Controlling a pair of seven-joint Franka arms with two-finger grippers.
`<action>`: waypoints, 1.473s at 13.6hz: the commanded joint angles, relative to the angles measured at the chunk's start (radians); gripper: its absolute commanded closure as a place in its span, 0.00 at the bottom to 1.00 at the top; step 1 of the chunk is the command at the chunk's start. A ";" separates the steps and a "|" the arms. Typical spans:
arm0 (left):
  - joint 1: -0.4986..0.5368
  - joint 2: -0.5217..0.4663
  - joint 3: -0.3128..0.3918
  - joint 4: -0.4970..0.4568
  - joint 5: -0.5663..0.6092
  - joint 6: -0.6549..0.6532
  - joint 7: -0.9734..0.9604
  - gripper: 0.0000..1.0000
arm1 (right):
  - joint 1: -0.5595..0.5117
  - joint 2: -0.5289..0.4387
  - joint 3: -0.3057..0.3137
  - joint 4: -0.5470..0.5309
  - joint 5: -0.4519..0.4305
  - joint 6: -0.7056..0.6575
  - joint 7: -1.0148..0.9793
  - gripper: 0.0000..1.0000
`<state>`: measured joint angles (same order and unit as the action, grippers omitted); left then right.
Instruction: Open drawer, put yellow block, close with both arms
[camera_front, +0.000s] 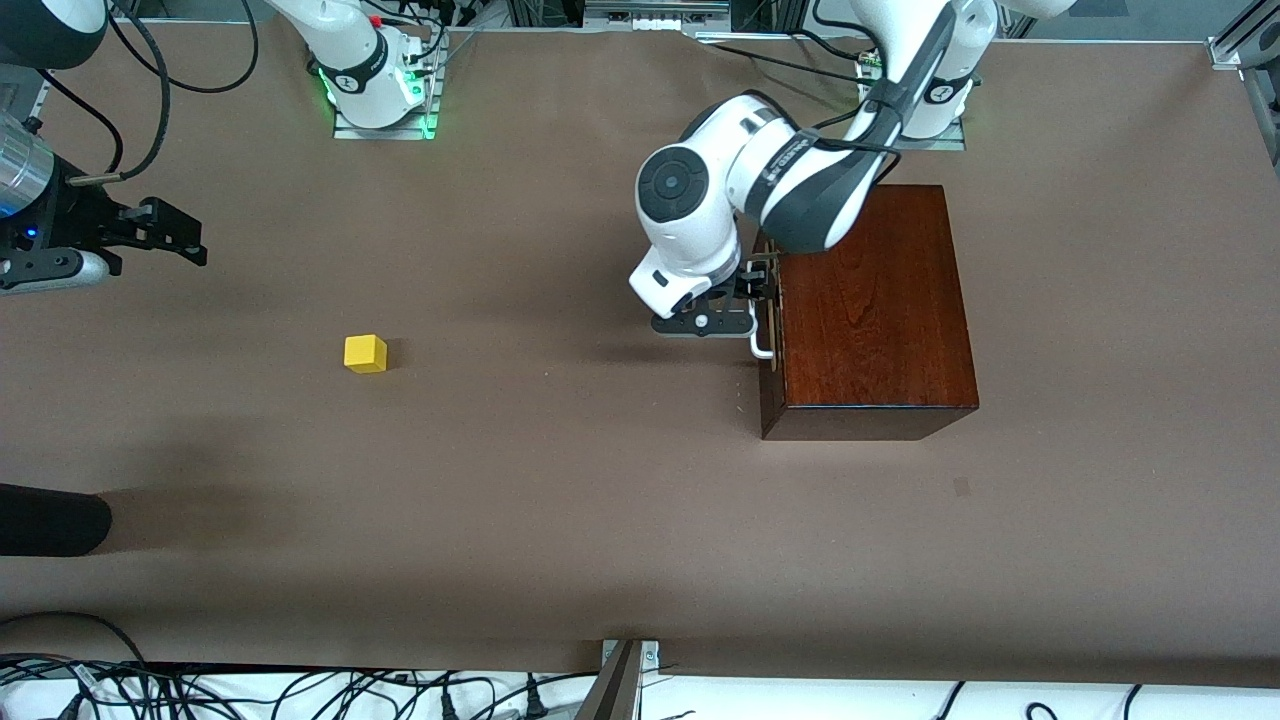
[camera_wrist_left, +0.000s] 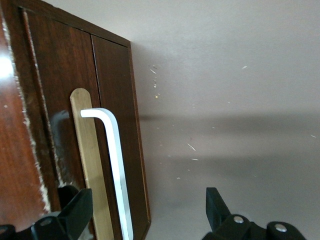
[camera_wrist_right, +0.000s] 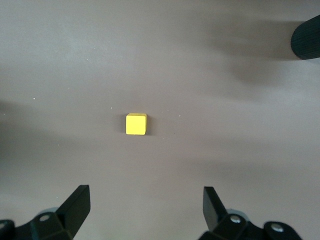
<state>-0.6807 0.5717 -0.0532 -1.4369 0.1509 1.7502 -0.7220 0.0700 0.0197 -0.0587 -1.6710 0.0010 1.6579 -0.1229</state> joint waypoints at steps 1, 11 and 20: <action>0.000 0.014 0.013 -0.013 0.033 -0.006 -0.010 0.00 | 0.001 0.003 0.011 0.017 0.007 -0.006 -0.011 0.00; -0.002 0.042 0.013 -0.120 0.076 0.104 -0.034 0.00 | 0.022 0.072 0.011 0.065 -0.003 -0.013 -0.011 0.00; -0.036 0.010 0.024 -0.105 0.244 -0.003 -0.102 0.00 | 0.036 0.183 0.013 0.037 0.010 0.019 -0.001 0.00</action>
<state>-0.7097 0.6248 -0.0423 -1.5362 0.2896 1.8346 -0.8139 0.0974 0.1532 -0.0438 -1.6372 0.0014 1.6607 -0.1239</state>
